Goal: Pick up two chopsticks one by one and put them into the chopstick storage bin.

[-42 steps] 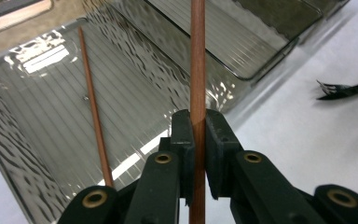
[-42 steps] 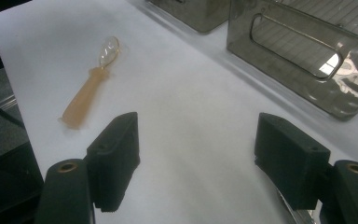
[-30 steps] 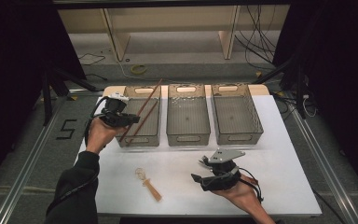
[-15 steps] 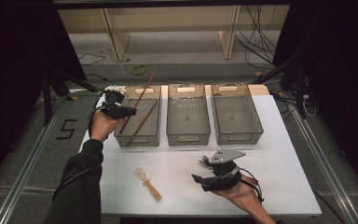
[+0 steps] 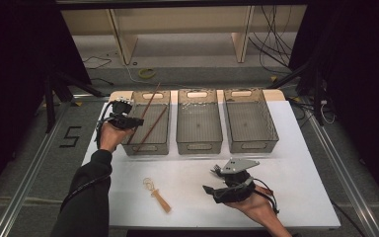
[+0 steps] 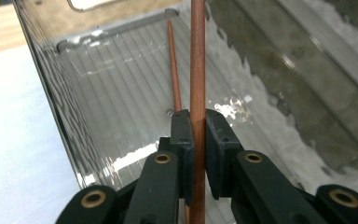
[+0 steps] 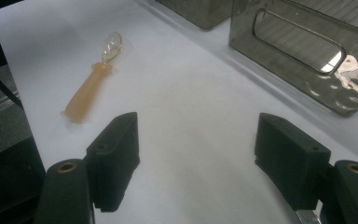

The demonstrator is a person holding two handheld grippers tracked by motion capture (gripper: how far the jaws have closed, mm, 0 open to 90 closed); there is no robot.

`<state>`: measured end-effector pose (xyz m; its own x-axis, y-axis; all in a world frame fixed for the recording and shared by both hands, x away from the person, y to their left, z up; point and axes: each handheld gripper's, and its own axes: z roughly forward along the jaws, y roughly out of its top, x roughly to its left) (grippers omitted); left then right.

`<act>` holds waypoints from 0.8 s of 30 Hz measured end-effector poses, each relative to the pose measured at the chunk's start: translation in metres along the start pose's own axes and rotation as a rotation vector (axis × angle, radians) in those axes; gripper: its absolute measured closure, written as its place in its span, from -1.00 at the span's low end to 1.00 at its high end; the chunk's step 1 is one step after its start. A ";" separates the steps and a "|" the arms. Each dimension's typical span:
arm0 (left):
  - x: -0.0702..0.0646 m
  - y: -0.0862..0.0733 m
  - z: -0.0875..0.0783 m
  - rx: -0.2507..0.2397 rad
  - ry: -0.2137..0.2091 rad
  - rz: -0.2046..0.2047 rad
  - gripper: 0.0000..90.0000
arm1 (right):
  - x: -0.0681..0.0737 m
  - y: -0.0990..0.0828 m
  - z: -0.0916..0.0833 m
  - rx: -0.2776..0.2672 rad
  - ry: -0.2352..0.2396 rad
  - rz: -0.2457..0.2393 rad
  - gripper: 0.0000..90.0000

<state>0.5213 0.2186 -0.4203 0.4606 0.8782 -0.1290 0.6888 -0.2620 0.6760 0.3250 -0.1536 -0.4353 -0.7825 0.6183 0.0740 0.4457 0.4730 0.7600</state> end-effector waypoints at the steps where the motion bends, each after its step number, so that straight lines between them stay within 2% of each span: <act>1: 0.000 -0.002 0.001 0.004 0.000 -0.002 0.82 | 0.000 0.000 0.000 0.001 0.000 0.000 -0.30; 7: 0.002 -0.006 0.007 0.025 0.010 -0.003 0.81 | 0.000 0.000 0.000 0.002 0.004 -0.002 -0.30; 8: 0.002 -0.007 0.009 0.022 0.017 -0.017 0.80 | 0.000 0.000 0.000 0.003 0.005 -0.003 -0.30; 11: 0.002 -0.006 0.009 0.024 0.017 -0.021 0.67 | 0.000 0.000 0.000 0.004 0.007 -0.005 -0.30; 16: 0.000 -0.005 0.000 0.011 -0.017 -0.019 0.22 | 0.000 0.000 0.000 0.001 0.006 0.003 -0.30; 17: -0.004 -0.005 -0.007 -0.015 -0.048 -0.007 0.15 | 0.000 0.000 0.000 0.001 0.006 0.003 -0.30; 21: -0.015 -0.009 -0.021 -0.049 -0.111 0.048 -0.15 | -0.001 -0.001 -0.001 0.002 0.007 0.001 -0.30; 24: -0.026 -0.014 -0.032 -0.066 -0.151 0.121 -0.27 | -0.001 -0.001 -0.001 0.000 0.006 -0.001 -0.30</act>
<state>0.4817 0.2120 -0.4035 0.6201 0.7705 -0.1474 0.5871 -0.3311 0.7387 0.3252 -0.1555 -0.4353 -0.7852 0.6144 0.0772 0.4450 0.4732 0.7603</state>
